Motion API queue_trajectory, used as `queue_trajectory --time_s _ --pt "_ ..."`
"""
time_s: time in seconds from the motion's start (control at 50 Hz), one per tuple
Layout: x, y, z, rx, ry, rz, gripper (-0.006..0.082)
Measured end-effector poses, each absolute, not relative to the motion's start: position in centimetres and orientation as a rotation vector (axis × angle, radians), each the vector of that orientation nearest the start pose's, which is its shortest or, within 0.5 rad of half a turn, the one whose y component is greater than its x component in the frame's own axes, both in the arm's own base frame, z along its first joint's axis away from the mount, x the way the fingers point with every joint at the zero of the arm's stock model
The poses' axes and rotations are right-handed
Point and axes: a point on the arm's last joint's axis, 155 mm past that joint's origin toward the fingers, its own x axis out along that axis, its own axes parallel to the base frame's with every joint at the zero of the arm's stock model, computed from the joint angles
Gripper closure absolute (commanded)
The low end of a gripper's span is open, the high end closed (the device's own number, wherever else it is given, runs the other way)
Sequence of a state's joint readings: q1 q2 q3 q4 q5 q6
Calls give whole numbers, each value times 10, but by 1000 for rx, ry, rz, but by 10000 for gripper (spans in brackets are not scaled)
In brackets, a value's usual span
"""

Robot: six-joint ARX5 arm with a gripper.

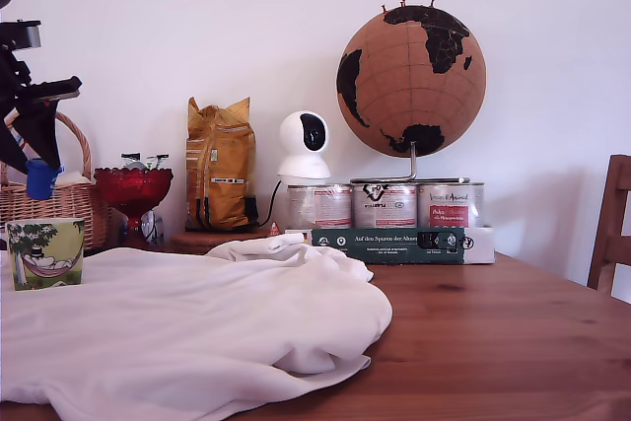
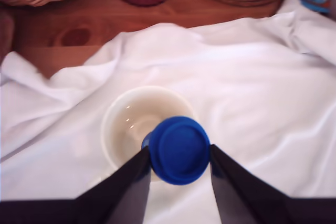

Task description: Pick the blue coffee capsule and place it inside the green coffee cup

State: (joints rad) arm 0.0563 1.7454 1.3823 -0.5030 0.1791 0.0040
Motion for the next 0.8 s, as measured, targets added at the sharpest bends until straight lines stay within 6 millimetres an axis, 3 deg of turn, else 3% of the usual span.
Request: queue_trajectory --time_s 0.16,0.3,0.34,0.56,0.66,0.7,0.8 --pt "479 -2 143 -88 859 -96 561" --pt "479 -2 143 -88 861 -95 328" --pt "479 -1 142 -88 861 -94 296" --pt "479 -1 142 -83 862 -96 292" --pt "478 -1 142 -68 862 -103 349" --pt "478 -1 142 -65 861 -104 423" --pt "477 -2 141 -65 870 -105 704"
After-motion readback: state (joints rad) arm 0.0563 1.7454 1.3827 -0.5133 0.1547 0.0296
